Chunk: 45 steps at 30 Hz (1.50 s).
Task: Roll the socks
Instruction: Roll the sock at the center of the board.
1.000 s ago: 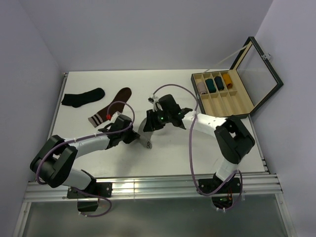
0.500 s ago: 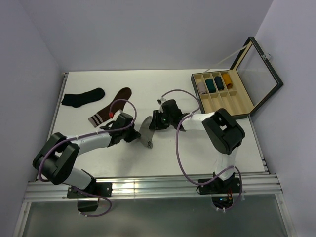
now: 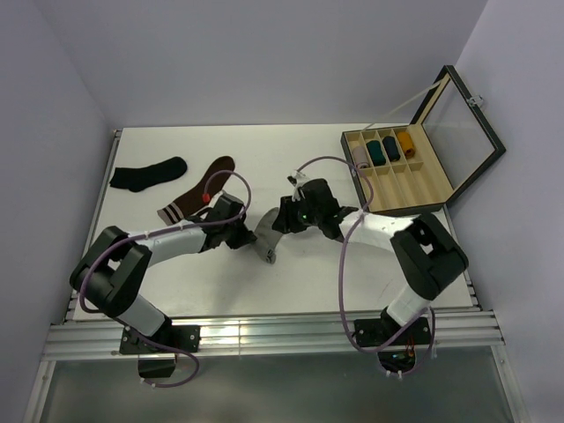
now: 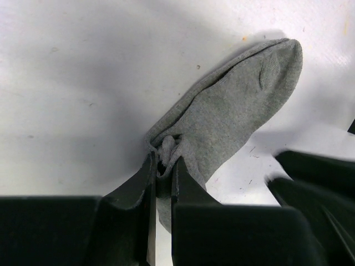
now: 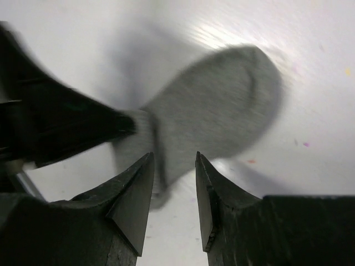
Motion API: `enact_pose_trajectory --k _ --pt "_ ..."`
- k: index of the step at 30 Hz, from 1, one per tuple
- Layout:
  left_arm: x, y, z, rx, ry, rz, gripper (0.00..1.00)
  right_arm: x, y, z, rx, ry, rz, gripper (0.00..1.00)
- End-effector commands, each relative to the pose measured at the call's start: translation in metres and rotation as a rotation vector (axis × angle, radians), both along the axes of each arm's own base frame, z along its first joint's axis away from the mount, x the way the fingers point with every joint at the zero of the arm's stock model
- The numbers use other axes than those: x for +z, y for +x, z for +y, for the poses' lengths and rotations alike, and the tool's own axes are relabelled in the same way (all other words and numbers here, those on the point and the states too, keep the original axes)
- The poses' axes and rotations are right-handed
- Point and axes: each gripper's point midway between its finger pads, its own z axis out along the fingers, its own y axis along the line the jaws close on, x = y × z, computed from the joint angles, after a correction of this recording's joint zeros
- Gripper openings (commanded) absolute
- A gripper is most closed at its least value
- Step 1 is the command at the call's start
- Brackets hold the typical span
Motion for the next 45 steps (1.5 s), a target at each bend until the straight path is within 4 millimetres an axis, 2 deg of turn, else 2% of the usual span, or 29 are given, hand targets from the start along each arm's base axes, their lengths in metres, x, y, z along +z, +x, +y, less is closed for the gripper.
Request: enact_pose_trajectory --k 1,4,9,17,18,21,22,25,26,28,29,35,39,41,42,45 --pt "-0.032 -0.023 0.018 -0.052 0.123 0.116 0.00 0.043 -0.007 0.016 0.086 0.044 -0.143 0.44" --pt "-0.033 -0.023 0.017 -0.058 0.124 0.123 0.00 0.049 -0.018 0.029 0.137 0.060 -0.138 0.44" --pt "-0.035 -0.023 0.016 -0.069 0.134 0.132 0.00 0.031 -0.032 0.044 0.193 0.038 -0.082 0.44" --pt "-0.034 -0.022 0.015 -0.078 0.136 0.135 0.00 0.000 -0.046 0.044 0.232 0.018 0.006 0.43" --pt "-0.035 -0.022 0.014 -0.078 0.136 0.136 0.00 -0.003 -0.047 0.044 0.233 0.013 0.014 0.42" --pt "-0.033 -0.021 0.013 -0.082 0.128 0.129 0.01 -0.014 -0.048 0.042 0.226 0.001 0.041 0.26" --pt "-0.033 -0.021 0.013 -0.082 0.126 0.126 0.01 -0.018 -0.048 0.041 0.212 -0.001 0.057 0.15" --pt "-0.027 -0.020 0.012 -0.083 0.110 0.097 0.11 -0.030 -0.045 0.035 0.178 -0.002 0.119 0.02" --pt "-0.029 -0.022 0.014 -0.083 0.111 0.098 0.18 -0.037 -0.042 0.030 0.158 -0.009 0.145 0.00" --pt "-0.021 -0.018 0.012 -0.081 0.089 0.061 0.23 -0.043 -0.040 0.027 0.132 -0.008 0.191 0.00" --pt "-0.022 -0.020 0.013 -0.081 0.087 0.058 0.33 -0.049 -0.042 0.025 0.127 -0.004 0.222 0.00" --pt "-0.009 -0.018 0.011 -0.066 0.031 -0.012 0.62 -0.060 -0.036 0.012 0.079 0.042 0.347 0.00" --pt "-0.002 -0.017 0.009 -0.054 -0.017 -0.054 0.66 -0.063 -0.031 0.011 0.080 0.059 0.406 0.00" --pt "-0.007 -0.022 0.013 -0.041 -0.023 -0.042 0.66 -0.066 -0.028 0.010 0.076 0.062 0.432 0.00" --pt "0.000 -0.015 0.008 -0.030 -0.059 -0.079 0.67 -0.065 -0.026 0.011 0.077 0.060 0.438 0.00" --pt "0.002 -0.013 0.005 -0.001 -0.097 -0.100 0.67 -0.066 -0.022 0.011 0.078 0.053 0.448 0.00"
